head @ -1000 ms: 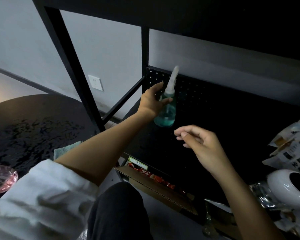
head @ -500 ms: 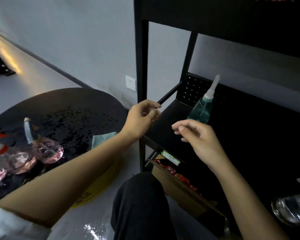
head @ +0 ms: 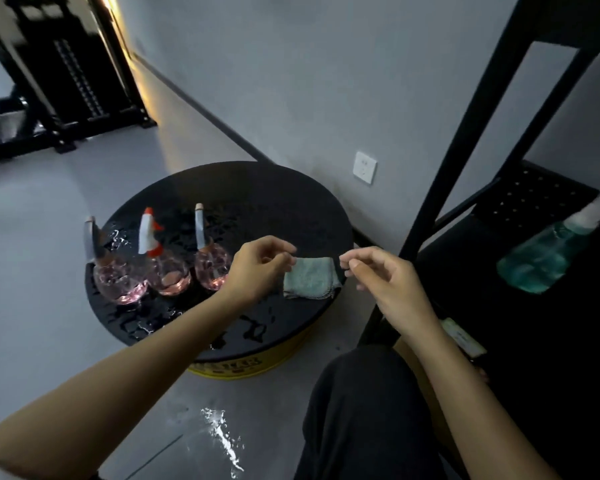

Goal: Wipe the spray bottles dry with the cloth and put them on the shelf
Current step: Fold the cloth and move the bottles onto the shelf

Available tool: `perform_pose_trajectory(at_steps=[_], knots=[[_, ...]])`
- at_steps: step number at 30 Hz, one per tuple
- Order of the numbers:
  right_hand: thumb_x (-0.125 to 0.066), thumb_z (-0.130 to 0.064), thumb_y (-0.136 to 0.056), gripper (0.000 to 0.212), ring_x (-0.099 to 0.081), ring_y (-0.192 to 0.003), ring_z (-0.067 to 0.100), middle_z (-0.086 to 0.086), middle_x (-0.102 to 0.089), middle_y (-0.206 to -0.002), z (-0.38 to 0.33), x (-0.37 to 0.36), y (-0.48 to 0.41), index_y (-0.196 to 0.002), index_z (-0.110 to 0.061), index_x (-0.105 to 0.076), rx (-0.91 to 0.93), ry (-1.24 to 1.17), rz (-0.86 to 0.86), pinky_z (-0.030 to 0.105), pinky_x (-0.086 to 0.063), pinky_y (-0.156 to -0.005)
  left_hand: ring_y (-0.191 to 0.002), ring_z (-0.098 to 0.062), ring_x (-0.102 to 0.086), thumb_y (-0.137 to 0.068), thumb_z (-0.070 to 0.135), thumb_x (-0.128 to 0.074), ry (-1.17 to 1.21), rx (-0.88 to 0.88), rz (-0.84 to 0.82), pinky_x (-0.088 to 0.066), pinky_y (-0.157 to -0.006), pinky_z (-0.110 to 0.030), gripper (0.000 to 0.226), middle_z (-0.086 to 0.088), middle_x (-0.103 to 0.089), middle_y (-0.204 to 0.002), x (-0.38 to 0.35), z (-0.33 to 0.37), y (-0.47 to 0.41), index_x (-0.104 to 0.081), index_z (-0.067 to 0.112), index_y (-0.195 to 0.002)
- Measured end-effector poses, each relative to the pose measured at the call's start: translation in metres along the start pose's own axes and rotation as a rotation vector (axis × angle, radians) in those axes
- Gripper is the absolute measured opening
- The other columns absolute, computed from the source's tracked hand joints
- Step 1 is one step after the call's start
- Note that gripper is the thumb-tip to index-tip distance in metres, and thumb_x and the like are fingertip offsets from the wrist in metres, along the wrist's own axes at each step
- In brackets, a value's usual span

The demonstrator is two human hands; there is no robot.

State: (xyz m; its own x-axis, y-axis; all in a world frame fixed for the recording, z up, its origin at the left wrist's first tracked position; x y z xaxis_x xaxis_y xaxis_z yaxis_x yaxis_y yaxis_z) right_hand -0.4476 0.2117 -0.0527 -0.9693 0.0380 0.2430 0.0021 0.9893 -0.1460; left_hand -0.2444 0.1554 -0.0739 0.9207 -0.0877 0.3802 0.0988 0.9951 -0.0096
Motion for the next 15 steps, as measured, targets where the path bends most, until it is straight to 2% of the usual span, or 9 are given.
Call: perform_pose_trajectory(at_steps=[3,6,10,13,15], knots=[[-0.059,-0.016,-0.094,0.02,-0.066,-0.094,0.011,-0.008,-0.072,-0.093,0.01,-0.032,-0.008,-0.088,-0.03,-0.071,-0.023,-0.012,-0.048,0.029,-0.05,-0.079,-0.08,-0.019,-0.069,-0.089,0.007,-0.061,-0.014,0.068,0.042,-0.054,-0.079,-0.033,0.016,-0.007,-0.072,-0.085,0.029,-0.029,0.003,-0.063,0.021,-0.093],[-0.059,-0.015,-0.094,0.022,-0.066,-0.094,0.011,-0.009,-0.071,-0.092,0.017,-0.061,-0.015,-0.086,-0.031,-0.07,-0.037,-0.032,-0.077,0.027,-0.048,-0.078,-0.077,-0.017,-0.062,-0.087,0.007,-0.065,-0.029,0.121,0.1,-0.053,-0.08,-0.035,0.015,-0.004,-0.064,-0.081,0.053,-0.054,0.004,-0.059,0.019,-0.092],[-0.059,-0.012,-0.094,0.018,-0.066,-0.091,0.003,-0.011,-0.072,-0.089,0.022,-0.091,-0.023,-0.089,-0.025,-0.071,-0.08,-0.07,-0.102,0.021,-0.048,-0.078,-0.076,-0.013,-0.057,-0.085,0.003,-0.068,-0.061,0.183,0.185,-0.048,-0.068,-0.018,0.02,0.001,-0.058,-0.084,0.079,-0.082,0.003,-0.053,0.008,-0.098],[-0.058,-0.012,-0.094,0.016,-0.067,-0.089,0.002,-0.008,-0.072,-0.09,0.029,-0.108,-0.028,-0.092,-0.021,-0.071,-0.1,-0.069,-0.122,0.021,-0.05,-0.08,-0.081,-0.015,-0.057,-0.085,0.004,-0.069,-0.066,0.228,0.23,-0.046,-0.063,-0.017,0.027,0.001,-0.056,-0.09,0.092,-0.103,-0.001,-0.05,0.008,-0.103],[-0.058,-0.012,-0.094,0.017,-0.067,-0.088,0.004,-0.008,-0.073,-0.09,0.035,-0.118,-0.032,-0.091,-0.023,-0.071,-0.104,-0.056,-0.134,0.023,-0.051,-0.081,-0.077,-0.011,-0.057,-0.083,0.008,-0.072,-0.067,0.253,0.236,-0.045,-0.061,-0.018,0.035,0.004,-0.055,-0.091,0.097,-0.114,-0.005,-0.049,0.009,-0.109]])
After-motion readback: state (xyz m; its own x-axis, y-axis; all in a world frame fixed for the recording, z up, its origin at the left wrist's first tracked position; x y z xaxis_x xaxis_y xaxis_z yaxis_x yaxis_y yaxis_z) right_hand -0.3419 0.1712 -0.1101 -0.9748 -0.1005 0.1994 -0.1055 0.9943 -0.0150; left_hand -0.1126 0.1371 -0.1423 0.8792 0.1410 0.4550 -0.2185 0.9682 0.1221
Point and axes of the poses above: each hand's wrist, its own y-axis away from the middle knuckle, its own x-axis out of the back of the hand, z = x × y, the point moved 2 cm from there along -y, towards the middle knuckle
